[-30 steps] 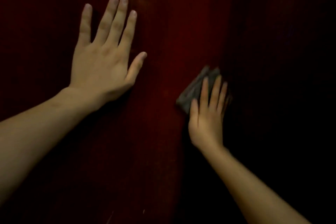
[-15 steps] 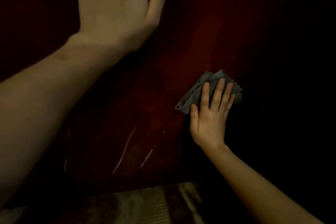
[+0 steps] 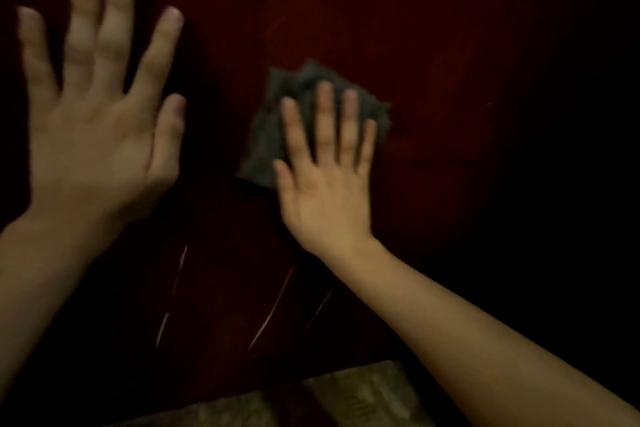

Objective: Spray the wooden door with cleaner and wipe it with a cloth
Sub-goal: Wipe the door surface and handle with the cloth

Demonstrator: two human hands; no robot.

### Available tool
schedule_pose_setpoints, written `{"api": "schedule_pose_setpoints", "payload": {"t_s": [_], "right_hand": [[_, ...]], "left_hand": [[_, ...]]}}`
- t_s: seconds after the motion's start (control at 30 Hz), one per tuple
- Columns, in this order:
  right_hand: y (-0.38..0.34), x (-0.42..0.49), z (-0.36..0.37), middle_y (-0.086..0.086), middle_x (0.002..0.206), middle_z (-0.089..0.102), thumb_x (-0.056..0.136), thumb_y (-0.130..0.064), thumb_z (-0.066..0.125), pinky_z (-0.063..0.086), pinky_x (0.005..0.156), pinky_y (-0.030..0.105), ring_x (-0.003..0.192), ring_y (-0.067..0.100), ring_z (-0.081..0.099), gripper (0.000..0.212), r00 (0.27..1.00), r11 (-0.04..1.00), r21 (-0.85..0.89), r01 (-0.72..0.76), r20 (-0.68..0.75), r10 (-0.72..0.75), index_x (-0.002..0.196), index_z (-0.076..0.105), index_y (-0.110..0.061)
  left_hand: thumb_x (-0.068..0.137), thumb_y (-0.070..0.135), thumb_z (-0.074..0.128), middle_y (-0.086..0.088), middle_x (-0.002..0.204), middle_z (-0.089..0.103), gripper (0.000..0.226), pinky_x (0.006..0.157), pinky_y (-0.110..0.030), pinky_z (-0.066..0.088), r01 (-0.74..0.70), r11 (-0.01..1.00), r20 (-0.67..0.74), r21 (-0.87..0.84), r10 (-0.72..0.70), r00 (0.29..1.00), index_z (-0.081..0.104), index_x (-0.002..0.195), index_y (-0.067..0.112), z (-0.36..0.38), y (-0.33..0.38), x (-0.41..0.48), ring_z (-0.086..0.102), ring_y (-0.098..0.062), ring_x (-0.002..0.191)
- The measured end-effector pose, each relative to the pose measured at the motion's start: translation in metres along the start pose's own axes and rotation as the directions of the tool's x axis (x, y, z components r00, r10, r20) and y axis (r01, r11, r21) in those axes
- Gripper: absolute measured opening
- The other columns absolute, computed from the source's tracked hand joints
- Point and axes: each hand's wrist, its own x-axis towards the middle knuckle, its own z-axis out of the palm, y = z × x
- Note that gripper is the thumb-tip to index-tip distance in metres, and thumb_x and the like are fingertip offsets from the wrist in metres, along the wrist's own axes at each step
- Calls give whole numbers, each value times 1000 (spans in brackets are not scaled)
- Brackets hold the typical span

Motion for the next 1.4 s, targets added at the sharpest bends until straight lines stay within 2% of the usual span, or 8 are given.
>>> {"api": "schedule_pose_setpoints", "payload": {"t_s": [0.13, 0.27, 0.37, 0.53, 0.97, 1.13, 1.27, 1.4], "right_hand": [[-64, 11, 4, 7, 172, 9, 108, -46, 33, 3, 128, 54, 158, 29, -4, 59, 994, 994, -9, 106, 9, -106, 163, 19, -30], [-9, -3, 8, 2, 168, 3, 104, -46, 44, 0, 127, 50, 159, 27, 0, 65, 980, 978, -60, 199, 10, -199, 162, 17, -31], [65, -28, 7, 9, 170, 8, 102, -45, 45, -2, 125, 55, 157, 31, -4, 76, 993, 982, -152, 115, 12, -115, 164, 5, -27], [110, -53, -5, 12, 168, -22, 108, -43, 28, -1, 122, 69, 154, 37, -19, 71, 994, 988, -155, 3, 111, 14, 164, -10, -19], [-152, 45, 16, 5, 173, 2, 109, -45, 32, -4, 127, 54, 159, 27, -6, 64, 945, 943, -58, 328, 29, -327, 166, 9, -28], [-53, 26, 9, 3, 171, -3, 105, -47, 39, 0, 127, 53, 158, 25, -6, 69, 956, 948, -126, 292, 10, -293, 165, 9, -30], [45, -20, -1, 10, 171, -14, 107, -46, 29, 4, 123, 69, 158, 34, -14, 70, 984, 963, -208, 172, 90, -157, 165, 0, -21], [18, -30, 8, 20, 170, -13, 105, -42, 30, -2, 122, 69, 156, 44, -13, 73, 984, 975, -160, 155, 111, -138, 165, -1, -14]], "left_hand": [[104, 46, 12, -13, 174, -9, 64, 123, -68, 18, 3, 995, -4, -102, -3, 1000, 2, 166, 34, -5, -25, -22, 0, -36, 161], [106, 48, 19, -13, 174, -3, 62, 123, -69, 16, 68, 996, -19, -59, -70, 997, 8, 165, 36, -23, -33, -25, 0, -36, 161], [109, 48, 25, -21, 172, 5, 61, 122, -73, 10, 91, 996, -36, 9, -90, 995, 14, 166, 28, -34, -34, -31, 4, -42, 159], [109, 51, 29, -22, 172, 5, 64, 124, -67, 1, 122, 988, -9, 99, -121, 993, 12, 166, 27, -37, -48, -33, 3, -44, 159], [110, 35, 32, -24, 171, 5, 59, 126, -61, -2, 214, 976, -143, -33, -217, 966, 17, 165, 20, -47, -100, -50, 2, -41, 159], [110, 38, 30, -30, 169, 5, 61, 122, -62, -7, 280, 959, -177, -54, -285, 942, 15, 165, 16, -39, -91, -47, 2, -47, 157], [109, 34, 35, -28, 170, 4, 63, 123, -66, -6, 291, 955, -177, -51, -295, 939, 14, 166, 16, -38, -91, -47, 1, -45, 158], [105, 24, 42, -24, 172, 6, 64, 127, -64, -3, 245, 966, -184, -80, -256, 949, 20, 165, 18, -39, -105, -56, 1, -41, 160]]}}
